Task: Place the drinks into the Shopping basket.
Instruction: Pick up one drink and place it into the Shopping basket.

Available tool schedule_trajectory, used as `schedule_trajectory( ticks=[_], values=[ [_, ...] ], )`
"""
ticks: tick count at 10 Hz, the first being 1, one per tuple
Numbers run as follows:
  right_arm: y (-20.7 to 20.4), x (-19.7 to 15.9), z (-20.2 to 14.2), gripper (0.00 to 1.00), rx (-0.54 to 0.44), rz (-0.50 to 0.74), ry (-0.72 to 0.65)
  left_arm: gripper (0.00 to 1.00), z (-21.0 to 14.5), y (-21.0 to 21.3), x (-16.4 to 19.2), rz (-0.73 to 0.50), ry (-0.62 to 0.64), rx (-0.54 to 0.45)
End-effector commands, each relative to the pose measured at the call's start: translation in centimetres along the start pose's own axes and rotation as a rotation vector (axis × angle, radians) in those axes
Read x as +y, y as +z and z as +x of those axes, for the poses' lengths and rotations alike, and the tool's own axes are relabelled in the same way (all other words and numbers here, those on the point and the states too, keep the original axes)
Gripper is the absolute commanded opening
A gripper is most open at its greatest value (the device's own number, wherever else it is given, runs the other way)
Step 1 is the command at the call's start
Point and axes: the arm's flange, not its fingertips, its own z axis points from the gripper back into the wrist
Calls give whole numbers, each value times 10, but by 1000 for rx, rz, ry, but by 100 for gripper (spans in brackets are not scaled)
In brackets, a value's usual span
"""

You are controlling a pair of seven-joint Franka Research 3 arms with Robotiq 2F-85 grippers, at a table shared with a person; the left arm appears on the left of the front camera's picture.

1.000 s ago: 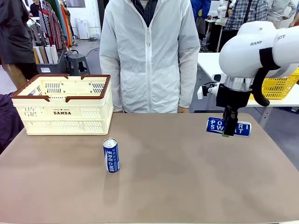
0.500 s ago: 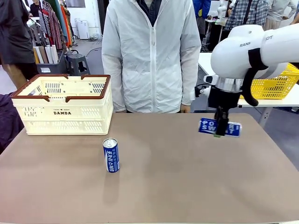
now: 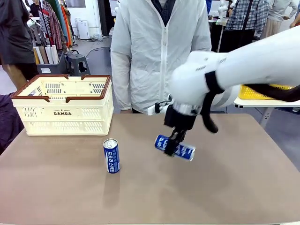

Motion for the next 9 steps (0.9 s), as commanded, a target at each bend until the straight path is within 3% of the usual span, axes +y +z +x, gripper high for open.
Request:
schedule_trajectory(
  ticks=[1,4,9],
  values=[
    [-16,19,9,0,13,-102,-262,100,1,1,0,-22,-18,-18],
    [-55,35,34,0,-112,-187,-541,100,1,1,0,-22,-18,-18],
    [-89,22,54,0,-92,-88,-487,100,1,1,0,-22,-18,-18]
  ],
)
